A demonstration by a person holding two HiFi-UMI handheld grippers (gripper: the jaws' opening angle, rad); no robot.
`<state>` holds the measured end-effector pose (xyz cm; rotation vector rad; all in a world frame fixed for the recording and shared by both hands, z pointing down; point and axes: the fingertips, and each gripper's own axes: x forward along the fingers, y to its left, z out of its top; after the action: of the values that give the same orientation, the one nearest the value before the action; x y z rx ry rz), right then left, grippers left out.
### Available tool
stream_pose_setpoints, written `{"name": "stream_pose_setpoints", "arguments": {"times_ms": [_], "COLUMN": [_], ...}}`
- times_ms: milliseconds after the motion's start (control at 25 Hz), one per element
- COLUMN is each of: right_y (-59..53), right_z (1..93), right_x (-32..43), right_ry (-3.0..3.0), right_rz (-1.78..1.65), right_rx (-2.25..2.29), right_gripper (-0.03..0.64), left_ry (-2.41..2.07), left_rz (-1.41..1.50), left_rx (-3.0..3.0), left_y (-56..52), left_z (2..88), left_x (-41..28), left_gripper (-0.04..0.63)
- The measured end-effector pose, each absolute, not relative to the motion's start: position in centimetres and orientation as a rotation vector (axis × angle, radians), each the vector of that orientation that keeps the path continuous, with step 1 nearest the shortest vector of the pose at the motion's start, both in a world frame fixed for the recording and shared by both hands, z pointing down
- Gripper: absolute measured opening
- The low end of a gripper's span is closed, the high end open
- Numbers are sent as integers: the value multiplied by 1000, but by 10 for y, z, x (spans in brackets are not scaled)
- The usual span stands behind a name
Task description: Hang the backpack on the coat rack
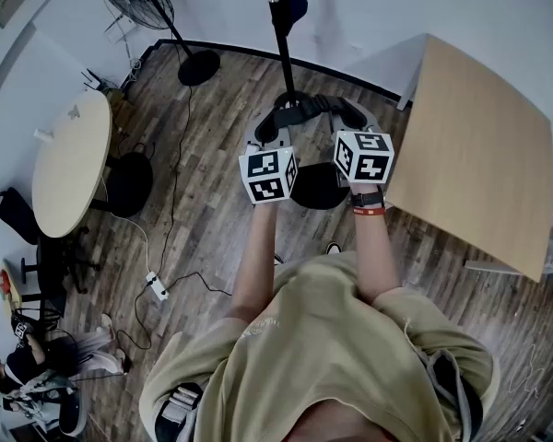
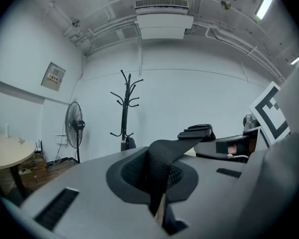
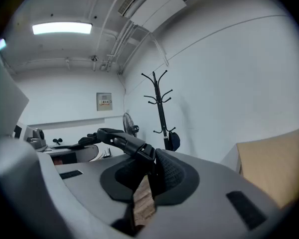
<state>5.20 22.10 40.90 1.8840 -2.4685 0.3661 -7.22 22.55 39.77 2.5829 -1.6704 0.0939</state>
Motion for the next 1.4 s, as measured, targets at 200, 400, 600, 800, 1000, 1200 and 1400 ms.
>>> {"name": "stream_pose_setpoints", "arguments": {"times_ms": [200, 400, 600, 800, 1000, 1200, 1400], "right_y": [230, 233, 232, 226, 210, 159, 103], "right_z": [406, 402, 415, 439, 435, 437, 442], "right_x": [70, 84, 97, 93, 94, 95, 91], "right_ry": [-2502, -2559, -2587, -2555, -2562, -2547, -2534], "right_rz": [367, 363, 394, 478, 489, 506, 542], "right_rx": [1865, 1794, 1756, 1693, 1672, 1692, 1720], "right_gripper": [66, 67, 67, 67, 67, 67, 67], "left_ry": [-1705, -1765, -1800, -1824, -1831, -1797, -1758], "left_rz": [76, 38, 26, 34, -1, 10, 22], "left_rx": [2565, 2529, 2503, 2415, 2405, 2413, 2421], "left_y": [234, 239, 246, 244, 229, 176, 117], "left_z": [396, 389, 400, 421, 412, 419, 426], "left_x": [-54, -39, -25, -30, -30, -28, -29], "left_gripper": [23, 23, 23, 25, 23, 24, 25]}}
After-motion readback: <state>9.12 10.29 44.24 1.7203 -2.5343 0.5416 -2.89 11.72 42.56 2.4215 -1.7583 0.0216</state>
